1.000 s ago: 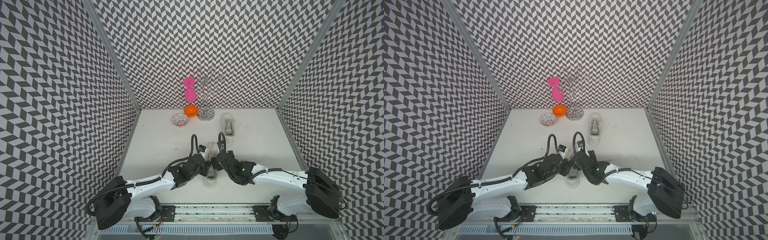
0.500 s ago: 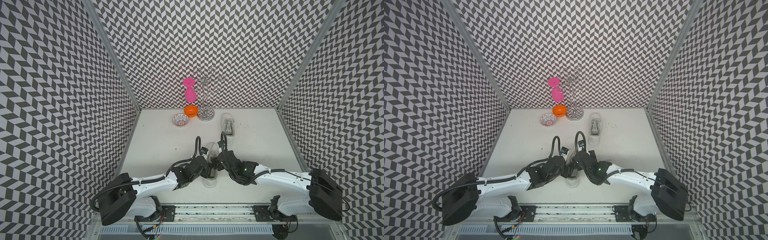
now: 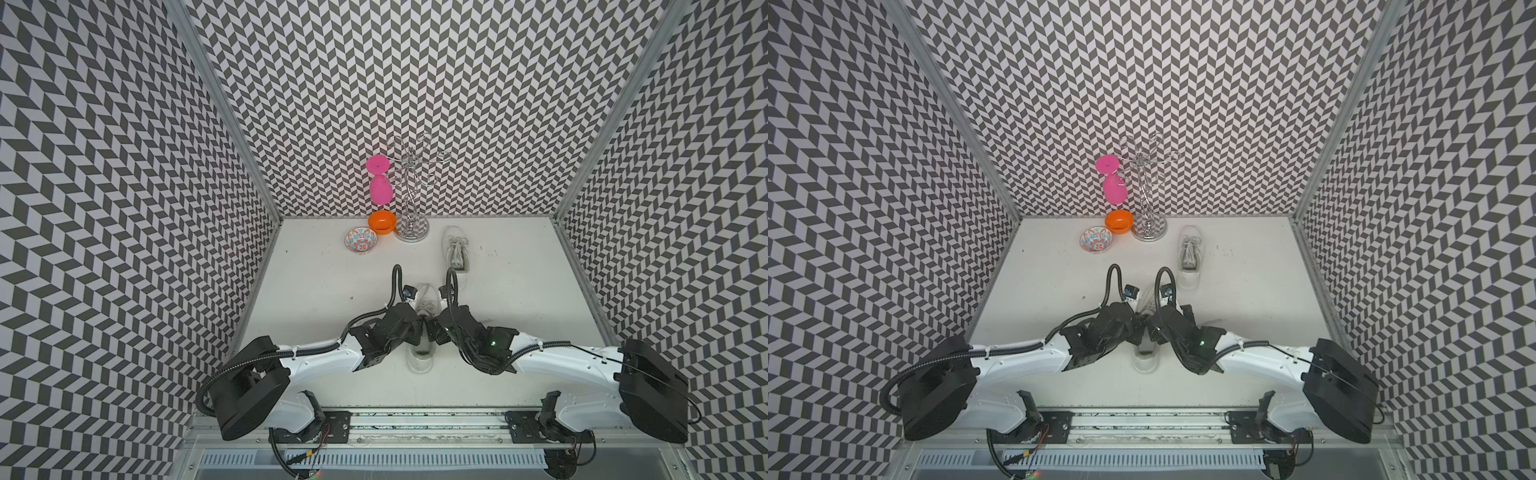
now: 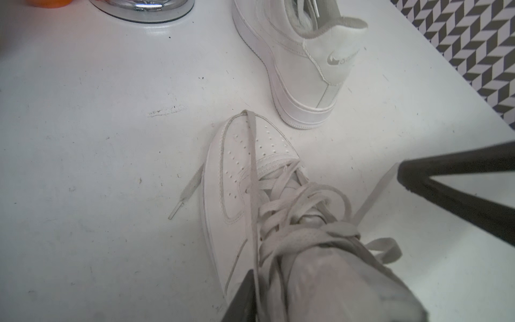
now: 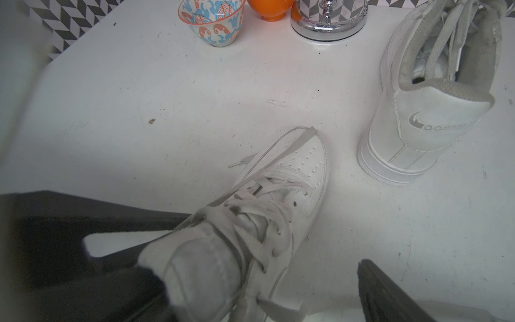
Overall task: Remove the insole from the shoe
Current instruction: Untie the shoelace on the shoe, then remove the insole from the shoe.
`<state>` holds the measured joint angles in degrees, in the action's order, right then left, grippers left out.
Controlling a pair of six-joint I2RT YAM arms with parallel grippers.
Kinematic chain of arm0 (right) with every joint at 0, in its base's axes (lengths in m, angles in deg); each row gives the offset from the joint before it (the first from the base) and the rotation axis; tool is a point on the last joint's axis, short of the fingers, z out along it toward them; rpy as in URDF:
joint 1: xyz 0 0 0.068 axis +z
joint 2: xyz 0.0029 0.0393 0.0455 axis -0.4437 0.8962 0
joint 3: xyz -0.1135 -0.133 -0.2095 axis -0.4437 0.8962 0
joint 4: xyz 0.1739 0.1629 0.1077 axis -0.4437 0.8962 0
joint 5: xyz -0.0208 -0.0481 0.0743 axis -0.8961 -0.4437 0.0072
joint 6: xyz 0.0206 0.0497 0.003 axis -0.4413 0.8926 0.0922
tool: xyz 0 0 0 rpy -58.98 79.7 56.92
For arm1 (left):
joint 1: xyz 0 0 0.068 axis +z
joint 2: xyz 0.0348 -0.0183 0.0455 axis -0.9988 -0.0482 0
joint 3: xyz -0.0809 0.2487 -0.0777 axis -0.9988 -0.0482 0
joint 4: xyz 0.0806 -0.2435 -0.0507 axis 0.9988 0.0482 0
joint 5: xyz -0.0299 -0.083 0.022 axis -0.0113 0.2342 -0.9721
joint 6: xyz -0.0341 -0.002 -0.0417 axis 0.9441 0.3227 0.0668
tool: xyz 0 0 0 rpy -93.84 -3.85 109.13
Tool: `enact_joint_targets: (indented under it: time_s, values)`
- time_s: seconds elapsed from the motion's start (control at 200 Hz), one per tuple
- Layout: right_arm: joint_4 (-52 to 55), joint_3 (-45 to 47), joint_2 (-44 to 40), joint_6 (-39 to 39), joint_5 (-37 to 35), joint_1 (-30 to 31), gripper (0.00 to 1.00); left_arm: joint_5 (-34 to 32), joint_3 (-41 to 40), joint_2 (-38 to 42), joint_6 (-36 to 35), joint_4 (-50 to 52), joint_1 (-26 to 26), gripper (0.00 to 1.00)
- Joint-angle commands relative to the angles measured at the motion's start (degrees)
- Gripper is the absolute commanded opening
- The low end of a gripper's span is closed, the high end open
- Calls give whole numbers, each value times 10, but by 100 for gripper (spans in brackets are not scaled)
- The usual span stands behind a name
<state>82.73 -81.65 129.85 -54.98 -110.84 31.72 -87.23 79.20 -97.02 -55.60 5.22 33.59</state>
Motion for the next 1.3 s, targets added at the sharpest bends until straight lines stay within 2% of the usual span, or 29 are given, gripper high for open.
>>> enact_joint_targets:
  time_s: [0.0,0.18,0.365,0.546,0.666,0.766,0.811,0.996,1.297]
  values:
    - [-15,8,-20,9,4,3,85,-11,22,-9,11,-26,6,19]
    - [5,11,-60,13,35,4,84,-51,41,-10,30,3,6,0]
    - [1,26,-125,21,93,5,83,-91,43,22,47,22,7,0]
    - [1,22,-131,32,118,8,78,-91,34,31,56,12,8,0]
    - [5,2,-111,46,153,20,70,-74,31,35,64,0,8,0]
    - [-10,-5,-85,59,170,29,58,-57,26,44,77,-15,7,0]
    - [-19,-7,-69,62,177,32,57,-53,23,47,81,-20,7,0]
    - [-2,-29,-10,78,153,32,56,-40,14,60,93,-29,-1,0]
    - [11,-2,3,108,99,29,53,-35,-22,108,105,-39,-18,0]
